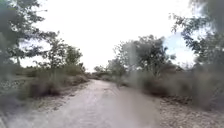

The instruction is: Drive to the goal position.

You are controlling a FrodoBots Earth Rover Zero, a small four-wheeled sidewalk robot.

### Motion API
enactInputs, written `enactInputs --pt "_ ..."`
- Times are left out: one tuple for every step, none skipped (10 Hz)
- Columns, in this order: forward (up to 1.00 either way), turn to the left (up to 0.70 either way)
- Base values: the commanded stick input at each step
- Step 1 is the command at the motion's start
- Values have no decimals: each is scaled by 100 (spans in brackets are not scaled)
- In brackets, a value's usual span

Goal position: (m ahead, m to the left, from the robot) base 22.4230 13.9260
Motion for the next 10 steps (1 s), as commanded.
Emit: enactInputs --pt "45 0" --pt "45 0" --pt "45 0" --pt "45 0" --pt "45 0" --pt "45 0" --pt "45 0" --pt "45 0" --pt "45 0" --pt "45 0"
